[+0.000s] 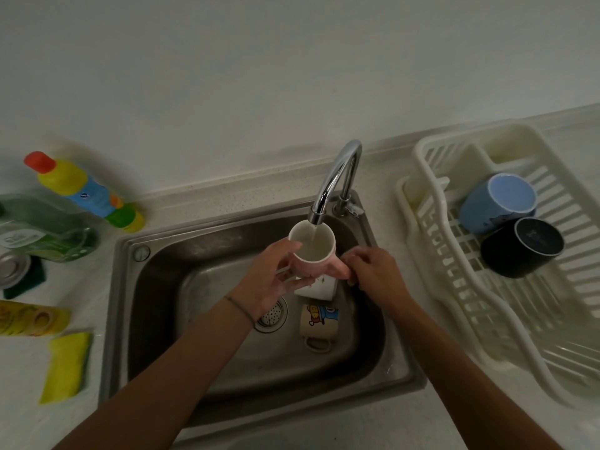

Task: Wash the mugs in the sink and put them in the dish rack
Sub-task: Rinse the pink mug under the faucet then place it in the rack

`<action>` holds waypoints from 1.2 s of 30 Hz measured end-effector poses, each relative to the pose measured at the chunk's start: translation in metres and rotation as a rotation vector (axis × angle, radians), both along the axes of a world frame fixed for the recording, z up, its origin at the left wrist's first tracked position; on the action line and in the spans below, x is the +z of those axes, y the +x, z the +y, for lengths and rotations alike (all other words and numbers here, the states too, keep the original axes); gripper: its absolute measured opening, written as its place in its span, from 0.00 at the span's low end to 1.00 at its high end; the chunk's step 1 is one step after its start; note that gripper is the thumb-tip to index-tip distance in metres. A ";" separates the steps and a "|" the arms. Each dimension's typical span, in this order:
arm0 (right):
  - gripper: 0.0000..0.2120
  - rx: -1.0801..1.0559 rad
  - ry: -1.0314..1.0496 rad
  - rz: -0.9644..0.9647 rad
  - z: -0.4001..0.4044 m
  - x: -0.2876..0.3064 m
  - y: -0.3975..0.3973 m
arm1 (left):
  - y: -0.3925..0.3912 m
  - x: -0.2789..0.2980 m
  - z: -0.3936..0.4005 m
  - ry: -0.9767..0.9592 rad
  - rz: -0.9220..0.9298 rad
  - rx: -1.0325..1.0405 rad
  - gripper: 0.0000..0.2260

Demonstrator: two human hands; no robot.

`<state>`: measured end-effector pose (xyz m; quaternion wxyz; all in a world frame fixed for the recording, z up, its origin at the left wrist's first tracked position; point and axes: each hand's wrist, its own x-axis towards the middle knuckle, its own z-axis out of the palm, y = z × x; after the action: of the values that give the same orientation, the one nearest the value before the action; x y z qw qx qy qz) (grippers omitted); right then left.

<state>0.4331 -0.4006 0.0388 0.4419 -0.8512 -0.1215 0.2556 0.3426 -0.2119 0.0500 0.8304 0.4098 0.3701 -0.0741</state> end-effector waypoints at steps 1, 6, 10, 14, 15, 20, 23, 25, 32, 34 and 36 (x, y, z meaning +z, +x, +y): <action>0.12 0.002 0.022 0.019 -0.004 0.001 -0.006 | 0.003 0.000 -0.001 0.009 0.008 0.001 0.27; 0.12 -0.091 0.181 -0.016 0.002 0.010 -0.018 | 0.009 0.003 0.001 0.037 0.010 0.015 0.24; 0.11 0.069 0.169 0.044 0.011 0.014 -0.029 | -0.006 -0.002 0.007 0.036 -0.009 0.029 0.20; 0.09 0.099 0.140 0.051 -0.003 0.017 -0.021 | -0.007 0.003 -0.003 0.051 -0.006 -0.004 0.18; 0.08 0.082 0.145 0.044 -0.006 0.018 -0.018 | -0.005 0.004 -0.005 0.047 -0.010 -0.007 0.17; 0.06 0.161 0.139 0.028 0.004 0.020 -0.018 | -0.008 0.002 0.006 0.043 -0.024 0.014 0.24; 0.05 0.245 0.069 0.006 0.000 0.015 -0.018 | -0.014 0.000 0.006 0.045 0.011 -0.007 0.25; 0.05 0.226 0.046 -0.008 -0.005 0.013 -0.017 | -0.011 0.001 0.001 0.059 0.028 -0.027 0.24; 0.04 0.187 0.080 -0.024 -0.001 0.013 -0.025 | -0.007 0.004 0.003 0.065 0.053 0.007 0.19; 0.04 0.165 0.045 -0.057 -0.003 0.009 -0.025 | -0.007 0.004 0.001 0.081 0.058 -0.003 0.18; 0.03 0.132 -0.023 -0.124 -0.001 0.000 -0.030 | -0.003 0.005 -0.003 0.093 0.055 -0.003 0.18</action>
<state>0.4032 -0.4019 0.0393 0.4059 -0.8606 -0.2017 0.2324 0.3397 -0.2148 0.0553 0.7998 0.4463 0.3953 -0.0696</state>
